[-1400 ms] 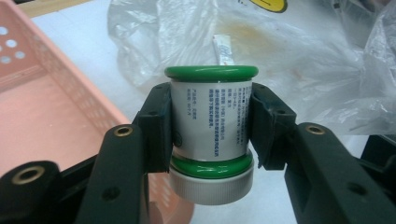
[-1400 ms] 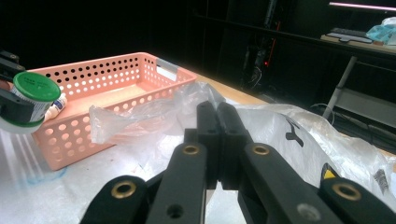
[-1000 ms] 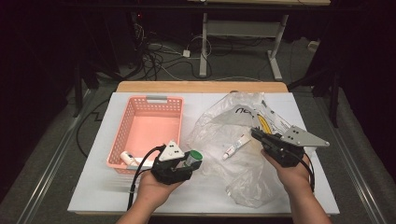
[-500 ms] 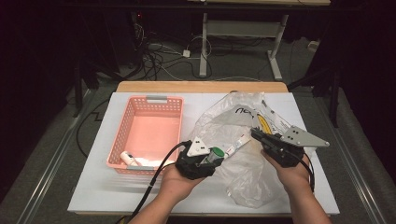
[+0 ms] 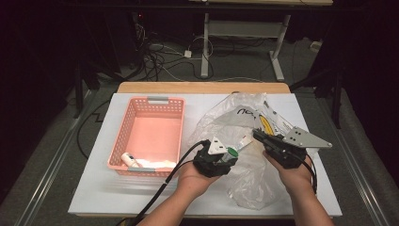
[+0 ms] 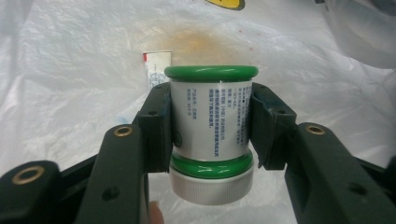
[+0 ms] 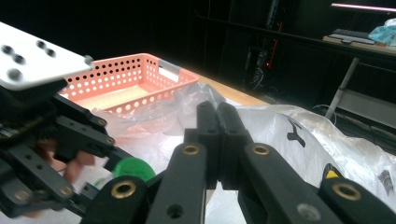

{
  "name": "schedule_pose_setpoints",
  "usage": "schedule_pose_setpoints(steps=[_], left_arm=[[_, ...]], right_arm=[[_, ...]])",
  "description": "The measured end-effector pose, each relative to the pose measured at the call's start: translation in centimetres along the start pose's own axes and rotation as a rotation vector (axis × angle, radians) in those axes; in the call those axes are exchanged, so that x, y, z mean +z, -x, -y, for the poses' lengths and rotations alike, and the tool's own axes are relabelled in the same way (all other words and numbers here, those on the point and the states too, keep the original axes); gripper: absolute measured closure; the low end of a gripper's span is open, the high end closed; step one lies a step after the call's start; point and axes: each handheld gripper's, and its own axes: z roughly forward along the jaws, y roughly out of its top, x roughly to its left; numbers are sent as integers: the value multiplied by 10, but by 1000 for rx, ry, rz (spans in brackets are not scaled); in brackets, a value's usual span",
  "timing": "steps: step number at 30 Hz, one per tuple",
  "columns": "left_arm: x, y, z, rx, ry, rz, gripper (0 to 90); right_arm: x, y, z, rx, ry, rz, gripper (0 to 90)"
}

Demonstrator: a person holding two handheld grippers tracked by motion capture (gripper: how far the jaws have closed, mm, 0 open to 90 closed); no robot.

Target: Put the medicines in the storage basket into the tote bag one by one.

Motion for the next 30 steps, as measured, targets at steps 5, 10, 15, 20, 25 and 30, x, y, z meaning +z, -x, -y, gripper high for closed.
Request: schedule_pose_setpoints(steps=[5,10,15,20,25,30], left_arm=[[14,1,-3,8,-2,-6,537],[28,1,-5,6,-6,-5,537],[43,0,-9,9,-10,-14,536],[58,2,-14,18,-15,-18,536],[70,4,-18,21,-7,-26,536],[80,3,-21,23,-2,-40,536]], right_arm=[[-1,0,-1,5,0,2,900],[0,1,0,6,1,-1,900],[0,2,0,8,2,-1,900],[-1,2,0,8,4,-1,900],[-2,5,0,11,11,2,900],[-3,6,0,19,9,7,900]])
